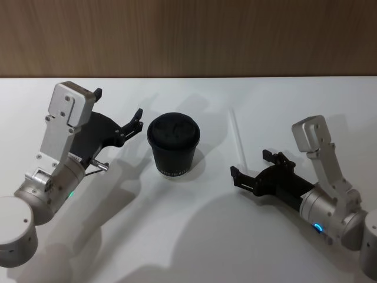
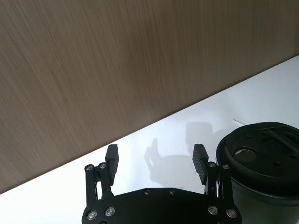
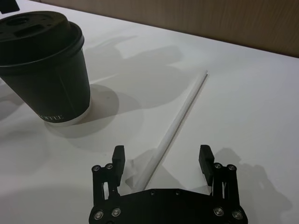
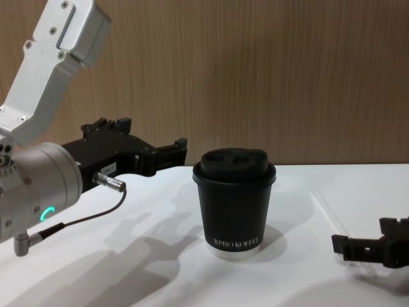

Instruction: Pick up the straw with one hand, pass it to the other hand, and insert it into the cup.

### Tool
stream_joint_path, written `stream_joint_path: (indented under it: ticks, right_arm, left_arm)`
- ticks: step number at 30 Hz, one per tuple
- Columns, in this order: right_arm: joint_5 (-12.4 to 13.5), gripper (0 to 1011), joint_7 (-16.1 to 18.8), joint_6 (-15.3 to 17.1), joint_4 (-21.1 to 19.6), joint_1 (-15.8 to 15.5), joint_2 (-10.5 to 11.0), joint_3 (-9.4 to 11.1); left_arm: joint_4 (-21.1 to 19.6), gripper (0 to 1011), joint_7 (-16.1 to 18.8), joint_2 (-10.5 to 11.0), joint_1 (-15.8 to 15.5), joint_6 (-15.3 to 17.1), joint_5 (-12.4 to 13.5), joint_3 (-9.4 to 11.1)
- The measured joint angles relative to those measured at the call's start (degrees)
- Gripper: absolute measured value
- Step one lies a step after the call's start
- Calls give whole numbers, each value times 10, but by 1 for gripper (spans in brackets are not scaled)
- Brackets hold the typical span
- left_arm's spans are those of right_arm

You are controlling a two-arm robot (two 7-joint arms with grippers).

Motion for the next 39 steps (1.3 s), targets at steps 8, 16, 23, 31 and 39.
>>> stream_joint_path:
  ticks: [8,16,23,31,39]
  right_arm:
    - [-9,861,-1,6,3,4,-3,-4]
    - [-17,593,0,15,7,8,-4,-9]
    - [-22,392,5,24,8,11,-5,-12]
    - [-28,241,8,34,8,12,-7,-13]
    - [-32,171,10,42,8,13,-8,-13]
  left_arm:
    - [0,1001,0,0,0,0,0,0]
    - [0,1001,0,0,0,0,0,0]
    - [0,1001,0,0,0,0,0,0]
    - [0,1001,0,0,0,0,0,0]
    - [0,1001,0,0,0,0,0,0]
